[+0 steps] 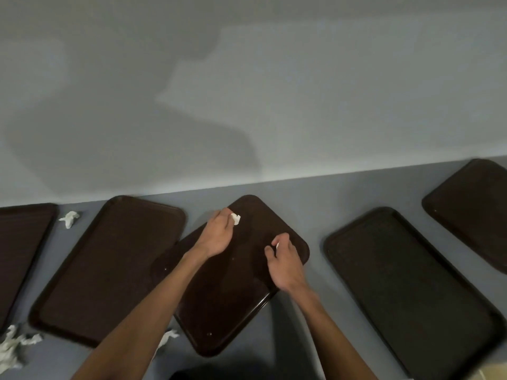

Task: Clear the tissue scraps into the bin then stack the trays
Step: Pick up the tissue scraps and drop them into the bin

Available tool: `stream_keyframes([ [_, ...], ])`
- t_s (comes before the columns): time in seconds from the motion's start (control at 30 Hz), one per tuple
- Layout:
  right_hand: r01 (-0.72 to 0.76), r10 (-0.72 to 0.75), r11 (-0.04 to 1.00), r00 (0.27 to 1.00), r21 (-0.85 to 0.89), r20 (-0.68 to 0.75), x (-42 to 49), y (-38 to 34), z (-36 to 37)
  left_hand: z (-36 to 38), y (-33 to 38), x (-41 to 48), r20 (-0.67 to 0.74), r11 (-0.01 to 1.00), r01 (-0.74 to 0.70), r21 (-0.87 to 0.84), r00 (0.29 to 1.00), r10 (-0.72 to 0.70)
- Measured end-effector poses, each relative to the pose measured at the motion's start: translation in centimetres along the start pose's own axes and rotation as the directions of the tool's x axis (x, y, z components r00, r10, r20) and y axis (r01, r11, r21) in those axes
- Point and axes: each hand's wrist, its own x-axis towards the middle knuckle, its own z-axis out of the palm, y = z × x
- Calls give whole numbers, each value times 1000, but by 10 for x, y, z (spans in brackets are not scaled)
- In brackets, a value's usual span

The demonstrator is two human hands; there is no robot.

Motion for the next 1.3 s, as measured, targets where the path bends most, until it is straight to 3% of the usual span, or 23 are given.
stream_keyframes([
  [0.17,6,2,979,999,204,-41,-39,18,-34,20,44,-66,-41,973,66,-223,996,-77],
  [0.33,11,1,953,999,303,-40,-88,53,-83,61,90,-118,-87,979,1,-203,996,-19],
  [0.47,61,-33,952,995,300,-98,-133,102,-124,118,128,-152,6,906,18,-423,1000,-17],
  [0.6,78,-24,941,986,330,-165,-183,172,-169,191,185,-191,89,872,-8,-490,994,59],
  [0.8,11,104,881,971,472,-217,-264,280,-232,313,258,-241,157,918,-134,-375,966,205],
  [0.97,-30,217,858,926,513,-309,-323,369,-278,392,329,-281,280,938,-85,-337,942,186],
  [1.13,-132,357,865,840,483,-409,-350,443,-317,454,386,-295,411,945,-14,-326,898,155],
  [1.3,-234,499,814,750,531,-434,-358,513,-353,522,424,-286,485,958,-108,-266,844,230],
])
